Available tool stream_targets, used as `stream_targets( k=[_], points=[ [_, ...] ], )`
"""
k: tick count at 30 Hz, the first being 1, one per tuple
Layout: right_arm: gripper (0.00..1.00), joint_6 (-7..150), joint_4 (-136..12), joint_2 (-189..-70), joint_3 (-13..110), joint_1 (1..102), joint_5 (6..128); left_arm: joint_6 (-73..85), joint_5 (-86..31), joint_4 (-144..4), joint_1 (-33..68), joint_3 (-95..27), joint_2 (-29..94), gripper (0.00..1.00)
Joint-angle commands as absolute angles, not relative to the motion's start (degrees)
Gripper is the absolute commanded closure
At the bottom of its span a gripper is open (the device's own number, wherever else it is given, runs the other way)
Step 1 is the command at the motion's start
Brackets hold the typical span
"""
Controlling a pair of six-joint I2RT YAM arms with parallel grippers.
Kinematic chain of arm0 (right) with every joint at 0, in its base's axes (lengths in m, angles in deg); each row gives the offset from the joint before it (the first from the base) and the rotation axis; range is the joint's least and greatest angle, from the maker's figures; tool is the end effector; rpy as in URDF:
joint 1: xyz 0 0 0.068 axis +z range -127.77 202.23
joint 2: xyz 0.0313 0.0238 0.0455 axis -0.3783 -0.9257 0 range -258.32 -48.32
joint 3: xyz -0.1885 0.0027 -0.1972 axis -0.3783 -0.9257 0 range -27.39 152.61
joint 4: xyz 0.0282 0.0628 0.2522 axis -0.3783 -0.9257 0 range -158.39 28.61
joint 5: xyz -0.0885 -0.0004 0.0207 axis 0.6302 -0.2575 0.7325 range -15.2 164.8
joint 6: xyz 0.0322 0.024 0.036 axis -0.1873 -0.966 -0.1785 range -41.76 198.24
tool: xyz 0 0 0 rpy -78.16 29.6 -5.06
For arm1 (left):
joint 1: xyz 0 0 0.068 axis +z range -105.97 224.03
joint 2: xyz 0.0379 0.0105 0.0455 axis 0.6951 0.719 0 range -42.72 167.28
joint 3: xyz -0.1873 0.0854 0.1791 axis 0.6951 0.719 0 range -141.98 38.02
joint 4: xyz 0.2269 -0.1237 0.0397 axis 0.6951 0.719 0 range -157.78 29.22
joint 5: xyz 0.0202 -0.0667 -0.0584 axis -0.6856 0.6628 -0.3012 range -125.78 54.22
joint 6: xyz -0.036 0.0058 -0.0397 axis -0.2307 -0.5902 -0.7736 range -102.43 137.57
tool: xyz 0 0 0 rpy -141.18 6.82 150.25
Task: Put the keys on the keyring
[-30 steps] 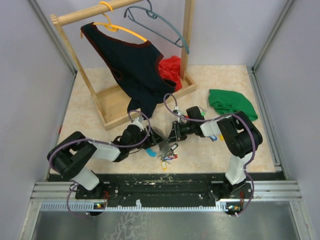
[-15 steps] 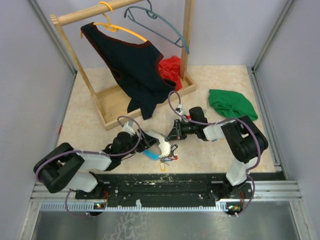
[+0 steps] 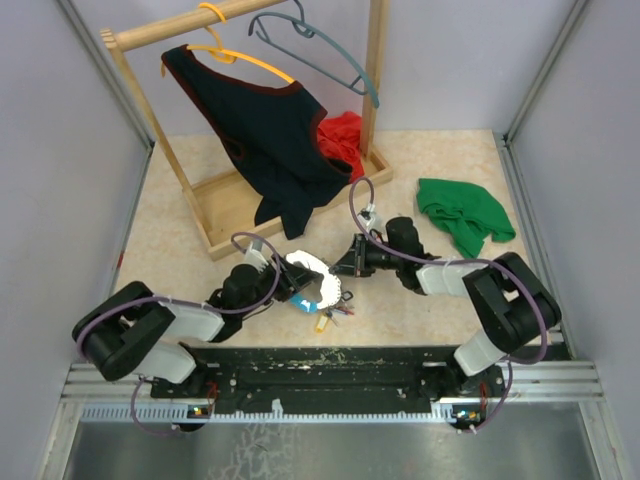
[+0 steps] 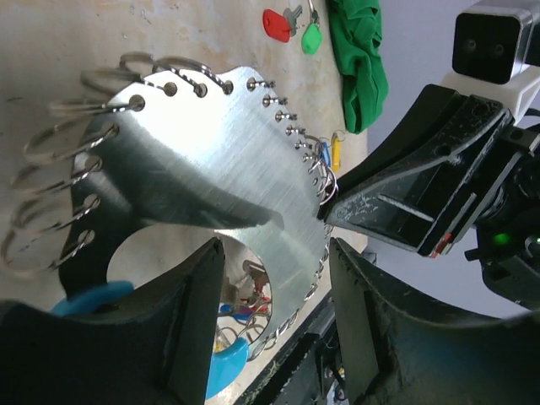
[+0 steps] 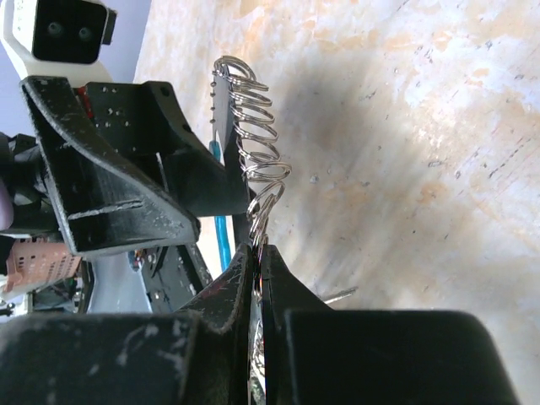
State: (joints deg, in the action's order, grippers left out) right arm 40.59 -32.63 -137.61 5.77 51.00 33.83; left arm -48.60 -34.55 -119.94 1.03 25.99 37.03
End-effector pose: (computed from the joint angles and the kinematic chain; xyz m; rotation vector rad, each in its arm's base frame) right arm 0.2452 0.1613 0.1611 -0.3261 2.2182 1.4120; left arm 0.1654 -0.1554 0.1399 -0.3990 2.0302 -1.2939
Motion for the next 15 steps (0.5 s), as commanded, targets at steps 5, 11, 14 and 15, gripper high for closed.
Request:
stream_targets(
  k=[5,11,14,15],
  points=[
    [1.0,34.7,-22.0,-132.0,3.0,53.6,37.6,-52.1,-32.0,-133.3,1.0,24.6,44.2,0.46],
    [1.0,33.6,-21.0,-131.2,2.1,55.3,39.7,-51.9,-31.8,-137.0,1.0,24.2,46.4,0.52],
    [1.0,32.6,-19.6,-131.1,1.5,55.7,40.0,-51.8,-31.1,-141.0,1.0,24.4,48.1,0.59],
    [1.0,32.5,-19.5,-131.0,1.5,55.8,40.1,-51.5,-30.9,-142.5,1.0,24.6,48.5,0.61]
  ],
)
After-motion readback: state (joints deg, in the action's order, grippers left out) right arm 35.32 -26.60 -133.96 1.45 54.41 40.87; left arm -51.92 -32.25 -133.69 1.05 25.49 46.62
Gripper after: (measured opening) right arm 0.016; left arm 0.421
